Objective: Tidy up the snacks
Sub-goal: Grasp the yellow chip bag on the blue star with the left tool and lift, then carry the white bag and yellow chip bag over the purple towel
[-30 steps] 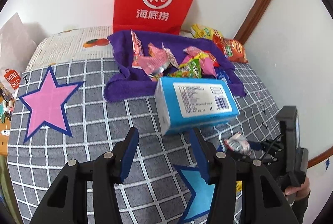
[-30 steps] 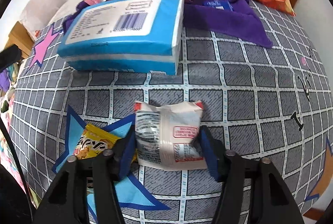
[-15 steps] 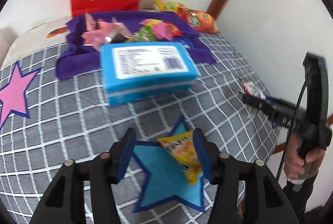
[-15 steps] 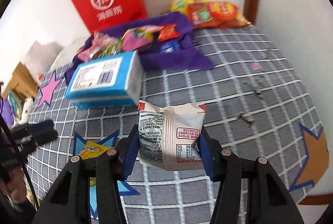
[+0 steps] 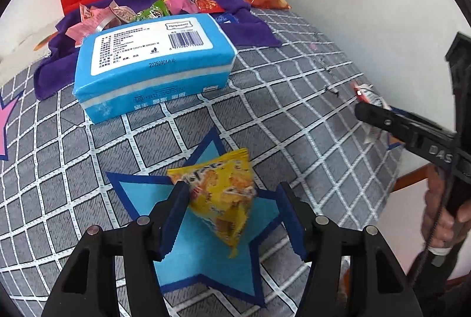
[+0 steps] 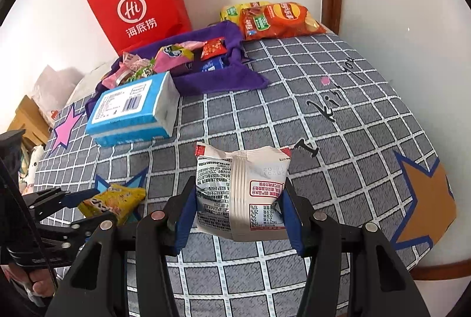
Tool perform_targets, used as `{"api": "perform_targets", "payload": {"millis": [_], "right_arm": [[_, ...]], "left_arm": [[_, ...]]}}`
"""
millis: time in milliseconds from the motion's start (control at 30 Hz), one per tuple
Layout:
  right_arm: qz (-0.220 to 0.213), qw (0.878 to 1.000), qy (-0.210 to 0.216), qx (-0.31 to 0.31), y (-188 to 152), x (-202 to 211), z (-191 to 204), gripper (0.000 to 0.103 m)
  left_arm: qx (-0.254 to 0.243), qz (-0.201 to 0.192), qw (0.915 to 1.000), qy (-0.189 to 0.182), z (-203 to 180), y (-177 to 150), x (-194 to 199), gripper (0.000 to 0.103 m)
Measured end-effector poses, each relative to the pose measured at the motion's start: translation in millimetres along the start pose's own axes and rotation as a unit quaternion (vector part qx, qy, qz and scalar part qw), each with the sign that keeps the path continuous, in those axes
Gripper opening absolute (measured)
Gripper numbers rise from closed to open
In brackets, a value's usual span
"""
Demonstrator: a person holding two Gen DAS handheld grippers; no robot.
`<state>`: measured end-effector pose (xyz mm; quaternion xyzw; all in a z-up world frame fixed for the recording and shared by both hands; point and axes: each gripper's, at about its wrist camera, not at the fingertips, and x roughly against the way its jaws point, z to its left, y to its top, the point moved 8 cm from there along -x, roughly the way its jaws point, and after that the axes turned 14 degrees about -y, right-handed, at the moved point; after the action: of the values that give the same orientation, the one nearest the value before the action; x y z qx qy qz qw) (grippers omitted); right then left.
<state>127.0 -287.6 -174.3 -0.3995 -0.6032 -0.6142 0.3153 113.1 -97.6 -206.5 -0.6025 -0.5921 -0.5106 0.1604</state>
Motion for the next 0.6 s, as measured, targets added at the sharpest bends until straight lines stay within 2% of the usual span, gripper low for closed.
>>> {"api": "perform_targets", "payload": {"millis": [100, 200, 233, 333, 600], "right_arm": [[0.006, 1.0, 0.004, 0.001, -3.5, -3.5, 0.1, 0.053], [0.016, 1.0, 0.017, -0.003, -6.6, -8.5, 2.6, 0.053], [0.017, 1.0, 0.017, -0.002, -7.2, -10.1, 3.8, 0.053], [0.022, 1.0, 0.017, -0.001, -7.9, -14.3, 7.6, 0.053], [0.01, 1.0, 0.018, 0.008, 9.8, -8.3, 17.8, 0.053]], "left_arm": [[-0.001, 0.006, 0.9998, 0.021, 5.2, -0.7, -8.1, 0.059], [0.008, 0.01, 0.9997, 0.021, 12.6, -1.9, -14.4, 0.056], [0.014, 0.006, 0.9997, 0.019, 15.8, -1.4, -14.7, 0.05], [0.019, -0.002, 0.9998, 0.003, 18.1, 0.9, -12.3, 0.045], [0.02, -0.029, 0.9994, -0.008, 22.8, 17.7, 14.8, 0.043]]}}
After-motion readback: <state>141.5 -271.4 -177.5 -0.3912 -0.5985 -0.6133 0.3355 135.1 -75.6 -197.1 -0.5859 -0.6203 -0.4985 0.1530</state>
